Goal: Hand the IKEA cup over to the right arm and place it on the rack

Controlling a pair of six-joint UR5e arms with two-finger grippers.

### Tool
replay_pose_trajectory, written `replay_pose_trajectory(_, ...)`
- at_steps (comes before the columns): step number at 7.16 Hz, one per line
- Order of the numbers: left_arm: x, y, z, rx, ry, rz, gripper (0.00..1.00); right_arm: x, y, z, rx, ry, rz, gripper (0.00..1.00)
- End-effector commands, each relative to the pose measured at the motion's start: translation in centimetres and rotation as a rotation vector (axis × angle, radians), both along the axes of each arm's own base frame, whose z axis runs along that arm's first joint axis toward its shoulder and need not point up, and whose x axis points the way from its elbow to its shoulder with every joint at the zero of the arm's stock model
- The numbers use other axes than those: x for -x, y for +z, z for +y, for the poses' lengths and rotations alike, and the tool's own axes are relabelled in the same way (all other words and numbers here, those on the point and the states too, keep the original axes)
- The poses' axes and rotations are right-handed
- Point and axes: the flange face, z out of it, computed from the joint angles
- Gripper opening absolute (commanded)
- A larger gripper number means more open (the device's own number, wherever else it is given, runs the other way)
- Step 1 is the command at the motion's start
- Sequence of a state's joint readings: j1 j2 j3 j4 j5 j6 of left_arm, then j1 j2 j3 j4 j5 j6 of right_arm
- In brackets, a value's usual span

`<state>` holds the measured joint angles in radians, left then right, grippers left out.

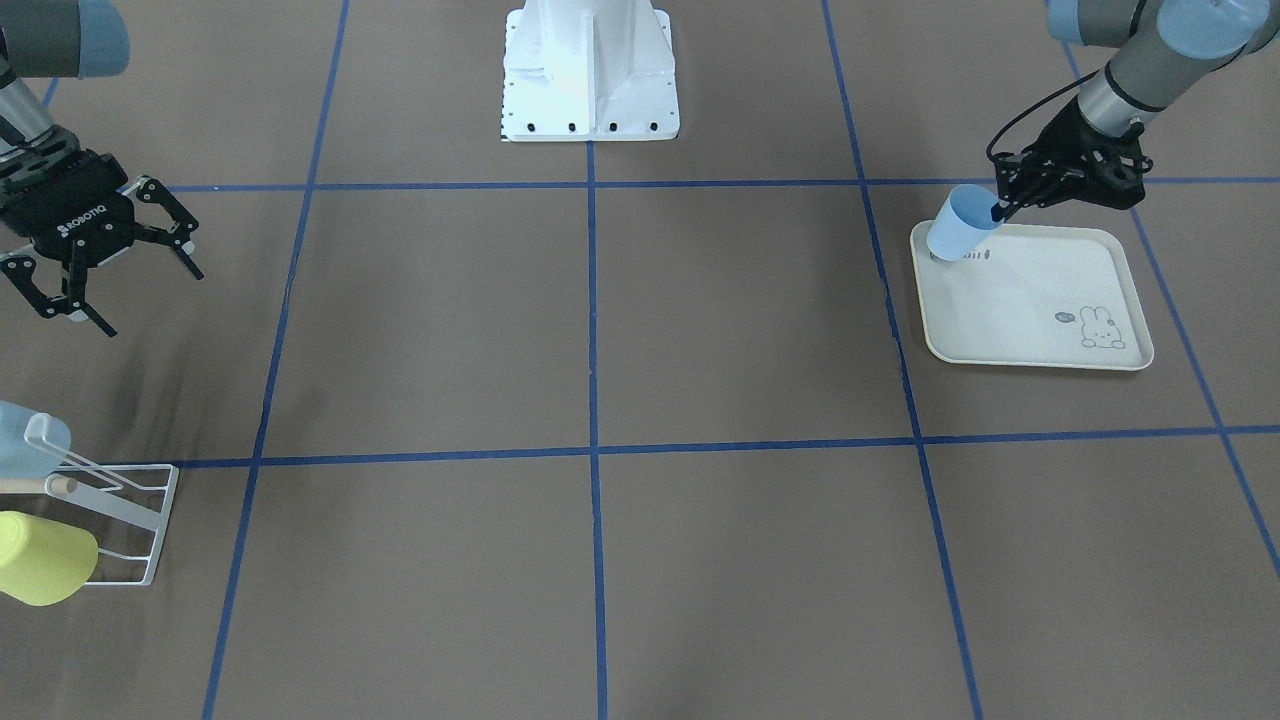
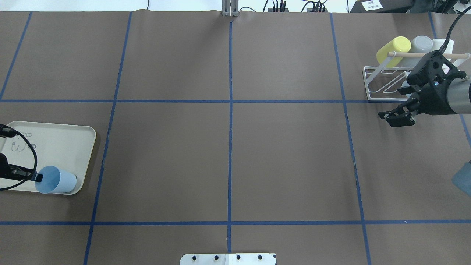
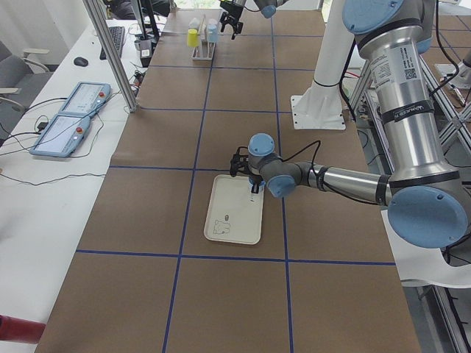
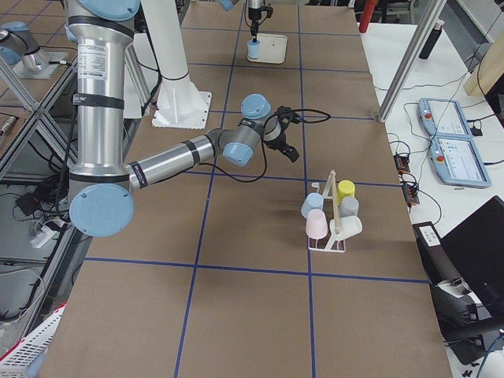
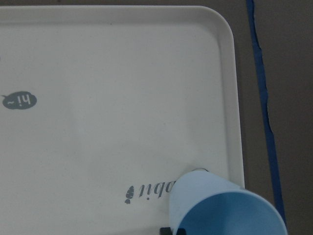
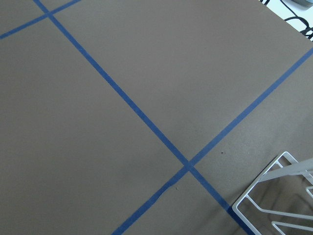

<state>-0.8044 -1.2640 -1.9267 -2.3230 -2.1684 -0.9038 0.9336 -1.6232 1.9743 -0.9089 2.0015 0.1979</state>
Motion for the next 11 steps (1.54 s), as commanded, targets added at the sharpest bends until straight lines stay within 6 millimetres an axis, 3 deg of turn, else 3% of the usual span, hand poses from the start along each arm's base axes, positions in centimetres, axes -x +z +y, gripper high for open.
replay_pose_trajectory(1, 2.0, -2.6, -2.1, 0.028, -0.044, 0.02, 0.0, 2.0, -2.1, -2.0, -0.056, -0.01, -0.02, 1.0)
replay_pose_trajectory(3, 0.4, -7.9, -6.0, 0.051, -0.074, 0.077, 0.0, 8.3, -7.5, -4.8, -0.152, -0.078, -0.068, 1.0)
replay_pose_trajectory(4, -0.8, -11.4, -7.3, 0.121, -0.128, 0.142, 0.0, 9.8, -9.2, -4.8, -0.175, -0.097, -0.088, 1.0)
replay_pose_trajectory(5, -2.1, -15.7, -8.4, 0.208, -0.148, 0.227, 0.0, 10.2, -10.5, -4.7, -0.2, -0.101, -0.108, 1.0)
replay_pose_trajectory(7, -3.8, -24.1, -10.4, 0.333, -0.223, 0.362, 0.0, 11.9, -10.6, -3.8, -0.34, -0.12, -0.24, 1.0)
replay_pose_trajectory(8, -4.5, -28.2, -11.1, 0.382, -0.249, 0.422, 0.0, 13.0, -11.8, -3.2, -0.378, -0.14, -0.279, 1.0)
replay_pose_trajectory(10, -5.2, -33.7, -11.8, 0.462, -0.275, 0.5, 0.0, 13.9, -13.4, -3.1, -0.404, -0.133, -0.298, 0.99)
replay_pose_trajectory(11, -5.4, -36.0, -12.0, 0.497, -0.285, 0.531, 0.0, 15.8, -15.3, -2.5, -0.439, -0.118, -0.313, 0.99)
